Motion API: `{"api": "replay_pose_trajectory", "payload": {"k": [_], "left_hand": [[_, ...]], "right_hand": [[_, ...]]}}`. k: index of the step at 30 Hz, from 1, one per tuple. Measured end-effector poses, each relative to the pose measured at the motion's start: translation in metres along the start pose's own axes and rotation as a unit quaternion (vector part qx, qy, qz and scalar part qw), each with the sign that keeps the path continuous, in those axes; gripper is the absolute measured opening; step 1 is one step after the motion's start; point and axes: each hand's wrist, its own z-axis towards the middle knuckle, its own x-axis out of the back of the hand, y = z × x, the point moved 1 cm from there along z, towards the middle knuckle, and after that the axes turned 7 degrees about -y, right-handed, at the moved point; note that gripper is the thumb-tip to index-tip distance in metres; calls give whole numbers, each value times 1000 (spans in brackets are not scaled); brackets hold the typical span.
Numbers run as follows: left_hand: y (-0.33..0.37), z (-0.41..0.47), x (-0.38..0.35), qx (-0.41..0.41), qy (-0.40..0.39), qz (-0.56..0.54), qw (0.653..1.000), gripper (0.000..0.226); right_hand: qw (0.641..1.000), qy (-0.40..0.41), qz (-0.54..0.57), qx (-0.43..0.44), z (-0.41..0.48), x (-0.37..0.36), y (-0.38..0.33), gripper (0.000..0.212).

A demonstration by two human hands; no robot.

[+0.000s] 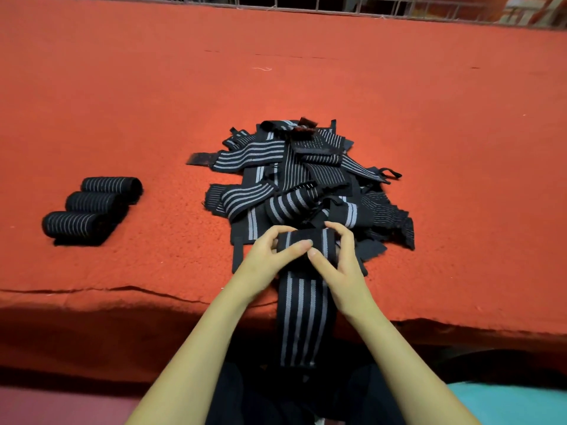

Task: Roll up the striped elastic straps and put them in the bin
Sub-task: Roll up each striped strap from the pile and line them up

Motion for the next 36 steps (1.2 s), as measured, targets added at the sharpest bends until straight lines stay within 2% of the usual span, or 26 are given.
{"api": "replay_pose_trajectory", "payload": {"k": [3, 9, 12, 15, 21, 25, 28, 32, 36], "left_hand": [[-1, -2, 2, -34, 28, 4, 999, 36], [-5, -3, 2, -67, 26, 2, 997, 46], [-6, 1, 3, -36, -1, -71, 997, 44], [-9, 3, 5, -22, -14, -95, 995, 45], [-8, -1, 3, -79, -3, -18, 997, 49], [-5, -1, 1, -103, -11, 16, 994, 52], [-8, 0, 2, -80, -3, -9, 997, 32], [-6, 2, 1, -31, -3, -41, 999, 33], [-3, -3, 0, -56, 0, -41, 998, 31]], "right_hand": [[998, -22, 52, -24, 4, 1, 1, 64], [982, -53, 175, -37, 10, 6, -1, 45], [982, -32, 185, -27, 9, 7, -2, 48], [984, -29, 175, -21, 8, 8, -2, 55], [977, -25, 209, -41, 13, 9, -4, 61], [974, -8, 222, -52, 14, 11, -3, 40], [974, -12, 220, -43, 10, 12, -2, 28], [979, -25, 199, -31, 7, 13, -3, 39], [981, -39, 186, -30, 8, 10, -3, 51]]}}
